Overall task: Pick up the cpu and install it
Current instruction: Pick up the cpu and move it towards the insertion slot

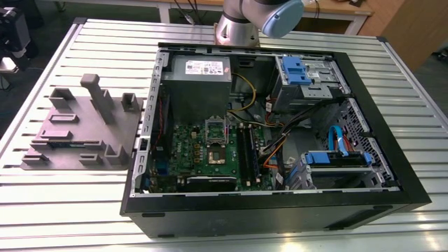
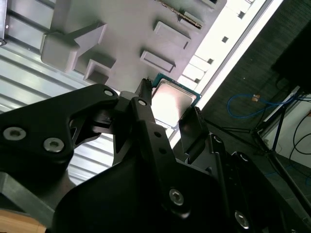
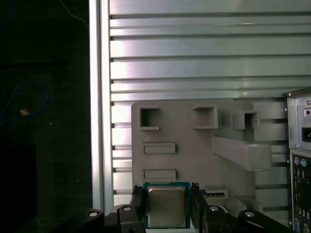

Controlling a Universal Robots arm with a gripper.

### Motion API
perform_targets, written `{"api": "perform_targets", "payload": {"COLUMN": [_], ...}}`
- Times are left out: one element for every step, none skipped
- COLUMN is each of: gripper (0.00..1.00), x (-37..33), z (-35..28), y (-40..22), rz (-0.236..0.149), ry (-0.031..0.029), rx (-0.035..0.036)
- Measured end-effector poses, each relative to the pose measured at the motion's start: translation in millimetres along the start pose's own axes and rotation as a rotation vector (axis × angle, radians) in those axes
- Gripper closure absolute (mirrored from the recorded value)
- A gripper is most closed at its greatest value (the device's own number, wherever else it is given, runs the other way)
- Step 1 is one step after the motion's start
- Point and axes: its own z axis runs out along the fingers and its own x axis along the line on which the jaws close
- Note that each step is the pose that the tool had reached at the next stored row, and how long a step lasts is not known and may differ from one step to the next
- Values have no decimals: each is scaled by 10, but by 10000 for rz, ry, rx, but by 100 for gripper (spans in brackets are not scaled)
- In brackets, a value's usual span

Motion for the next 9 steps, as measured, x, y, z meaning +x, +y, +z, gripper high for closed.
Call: {"api": "perform_targets", "payload": {"gripper": [53, 53, 53, 53, 53, 53, 53, 53, 53], "x": [0, 0, 0, 0, 0, 0, 0, 0, 0], "z": [-3, -5, -8, -11, -14, -15, -16, -16, -17], "y": [0, 1, 1, 0, 1, 1, 1, 1, 1], "rz": [0, 0, 0, 0, 0, 0, 0, 0, 0], "ry": [-1, -1, 0, 1, 0, 0, 0, 0, 0], "rx": [-1, -1, 0, 0, 0, 0, -1, -1, 0]}}
